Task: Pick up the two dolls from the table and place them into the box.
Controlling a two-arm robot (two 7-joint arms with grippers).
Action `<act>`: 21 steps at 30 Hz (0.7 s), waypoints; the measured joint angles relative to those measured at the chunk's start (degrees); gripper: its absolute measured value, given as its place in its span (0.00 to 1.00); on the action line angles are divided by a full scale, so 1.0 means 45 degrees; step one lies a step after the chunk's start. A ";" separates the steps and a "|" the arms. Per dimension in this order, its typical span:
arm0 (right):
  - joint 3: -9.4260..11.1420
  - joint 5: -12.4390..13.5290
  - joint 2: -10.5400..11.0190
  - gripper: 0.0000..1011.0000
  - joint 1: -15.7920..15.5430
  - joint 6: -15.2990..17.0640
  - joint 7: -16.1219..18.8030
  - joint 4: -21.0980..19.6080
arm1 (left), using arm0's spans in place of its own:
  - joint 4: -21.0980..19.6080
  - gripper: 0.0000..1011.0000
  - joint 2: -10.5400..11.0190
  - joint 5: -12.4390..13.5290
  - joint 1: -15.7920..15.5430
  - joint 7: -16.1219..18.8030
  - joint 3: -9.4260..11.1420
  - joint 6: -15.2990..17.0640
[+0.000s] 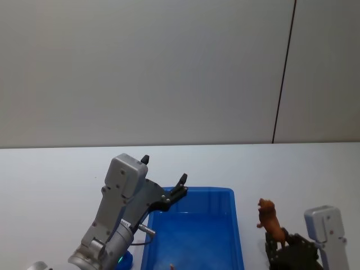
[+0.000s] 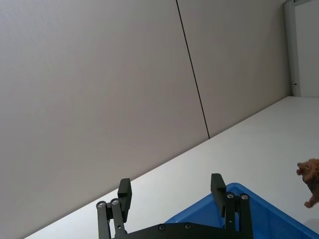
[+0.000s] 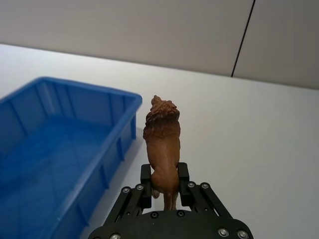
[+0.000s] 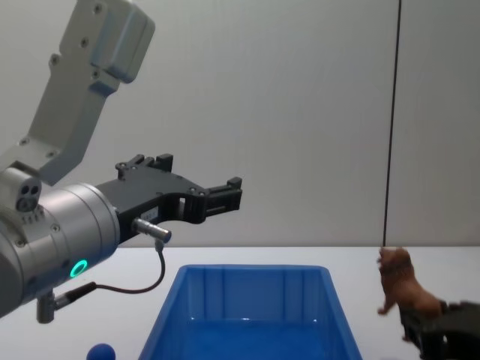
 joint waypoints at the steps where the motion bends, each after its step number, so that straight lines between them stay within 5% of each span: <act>1: 0.0002 -0.0013 0.0004 0.28 0.0004 -0.0044 0.0031 -0.0044 | 0.0000 0.99 0.0000 0.0000 0.0000 0.0000 0.0000 0.0000; 11: 0.0023 0.0038 -0.0066 0.28 0.0358 -0.0628 0.1152 -0.0286 | 0.0000 0.99 0.0000 0.0000 0.0000 0.0000 0.0000 0.0000; 21: -0.0106 0.0446 -0.0509 0.28 0.1214 -0.0645 0.2879 0.0386 | 0.0000 0.99 0.0000 0.0000 0.0000 0.0000 0.0000 0.0000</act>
